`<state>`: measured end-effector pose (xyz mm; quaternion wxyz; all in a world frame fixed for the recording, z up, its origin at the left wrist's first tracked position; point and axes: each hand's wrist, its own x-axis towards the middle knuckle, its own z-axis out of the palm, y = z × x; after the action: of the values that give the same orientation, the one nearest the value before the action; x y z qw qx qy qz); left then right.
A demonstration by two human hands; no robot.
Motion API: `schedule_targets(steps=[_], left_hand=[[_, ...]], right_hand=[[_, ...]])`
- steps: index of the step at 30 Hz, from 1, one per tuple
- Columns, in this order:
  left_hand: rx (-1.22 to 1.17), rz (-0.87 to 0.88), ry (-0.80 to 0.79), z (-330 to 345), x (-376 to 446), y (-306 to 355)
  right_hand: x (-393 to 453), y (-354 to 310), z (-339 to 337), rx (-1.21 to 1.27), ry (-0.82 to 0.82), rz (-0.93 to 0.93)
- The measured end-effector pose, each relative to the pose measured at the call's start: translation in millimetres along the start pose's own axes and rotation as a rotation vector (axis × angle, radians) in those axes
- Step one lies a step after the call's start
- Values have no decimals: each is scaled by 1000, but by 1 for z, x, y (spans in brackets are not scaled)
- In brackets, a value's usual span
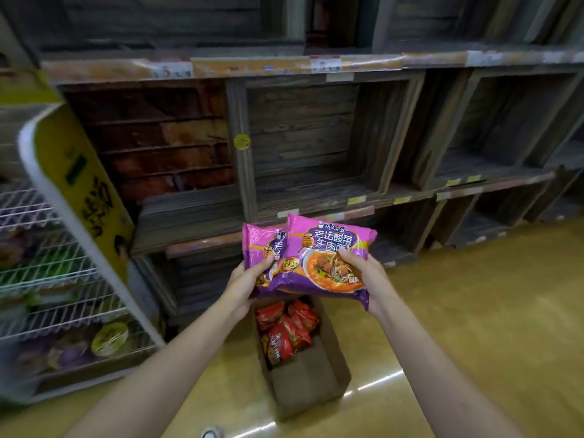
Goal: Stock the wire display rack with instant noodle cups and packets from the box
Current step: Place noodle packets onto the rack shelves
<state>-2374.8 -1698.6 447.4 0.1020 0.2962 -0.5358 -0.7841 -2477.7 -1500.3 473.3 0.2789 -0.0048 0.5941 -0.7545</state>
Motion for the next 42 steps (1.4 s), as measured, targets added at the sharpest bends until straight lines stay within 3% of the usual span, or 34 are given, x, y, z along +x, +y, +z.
schedule_targets(steps=[9,17,23,30,42], left_hand=[[54,56,108,-77,-30,24],[-66,-26,220,-201,-77,42],[-4,-75,280,-294,-122,38],[-176,-19,313,-378,-171,15],[-315,72,499,-465,-211,4]], right_hand=[[5,7,93,-153,-278,83],[-11,60,223,-313,-400,122],[-38,105,311,-432,-482,171],[-76,151,396,-550,-582,246],[-120,196,477,-486,-761,312]])
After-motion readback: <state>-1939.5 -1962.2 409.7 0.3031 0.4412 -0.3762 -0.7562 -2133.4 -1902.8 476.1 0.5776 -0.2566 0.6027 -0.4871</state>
